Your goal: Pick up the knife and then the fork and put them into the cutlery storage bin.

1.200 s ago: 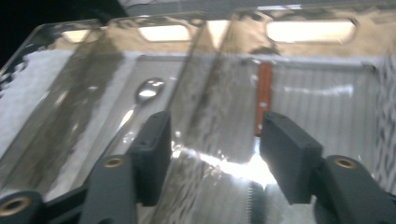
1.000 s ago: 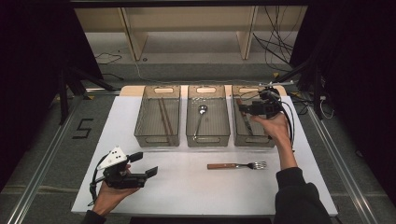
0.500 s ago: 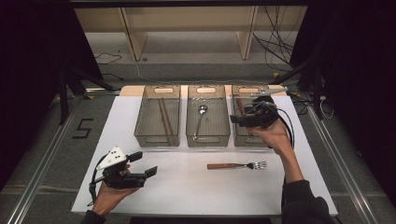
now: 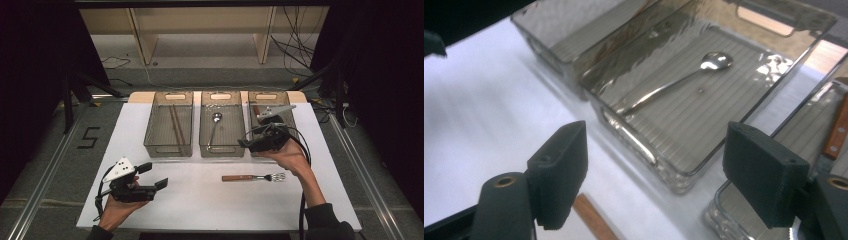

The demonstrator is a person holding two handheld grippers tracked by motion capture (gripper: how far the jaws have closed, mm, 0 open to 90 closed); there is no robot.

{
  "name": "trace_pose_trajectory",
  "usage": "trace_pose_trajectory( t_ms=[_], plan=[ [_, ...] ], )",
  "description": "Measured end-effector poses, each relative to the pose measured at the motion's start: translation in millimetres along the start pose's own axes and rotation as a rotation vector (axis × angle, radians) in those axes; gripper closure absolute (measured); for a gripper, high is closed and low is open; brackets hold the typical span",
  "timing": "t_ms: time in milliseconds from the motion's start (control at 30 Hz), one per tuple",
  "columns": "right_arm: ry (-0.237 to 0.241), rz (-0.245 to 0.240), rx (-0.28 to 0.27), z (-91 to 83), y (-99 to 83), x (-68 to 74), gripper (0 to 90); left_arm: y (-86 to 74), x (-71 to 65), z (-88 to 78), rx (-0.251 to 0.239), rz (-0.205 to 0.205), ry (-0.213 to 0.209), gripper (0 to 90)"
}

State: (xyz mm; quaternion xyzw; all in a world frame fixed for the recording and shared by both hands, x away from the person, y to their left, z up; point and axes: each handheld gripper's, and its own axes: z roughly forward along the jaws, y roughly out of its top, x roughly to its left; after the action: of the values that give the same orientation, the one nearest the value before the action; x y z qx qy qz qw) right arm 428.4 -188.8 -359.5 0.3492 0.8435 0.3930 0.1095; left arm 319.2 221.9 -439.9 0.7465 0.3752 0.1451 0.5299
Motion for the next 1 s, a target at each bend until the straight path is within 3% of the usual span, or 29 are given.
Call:
trace_pose_trajectory(
  t_ms=[400,667,1000],
  plan=[
    [0.052,-0.072,0.114,10.6,-14.0,11.1,26.0,-0.4,0.8,-2.0,-0.007,0.000,0.002,15.3],
    [0.056,-0.116,0.175,19.9,-21.9,15.1,27.0,-1.6,1.5,-2.8,-0.003,-0.002,0.004,15.3],
    [0.053,-0.161,0.291,34.9,-28.2,17.8,28.1,-1.9,0.7,-2.2,0.000,-0.005,0.002,15.3]
  ],
)
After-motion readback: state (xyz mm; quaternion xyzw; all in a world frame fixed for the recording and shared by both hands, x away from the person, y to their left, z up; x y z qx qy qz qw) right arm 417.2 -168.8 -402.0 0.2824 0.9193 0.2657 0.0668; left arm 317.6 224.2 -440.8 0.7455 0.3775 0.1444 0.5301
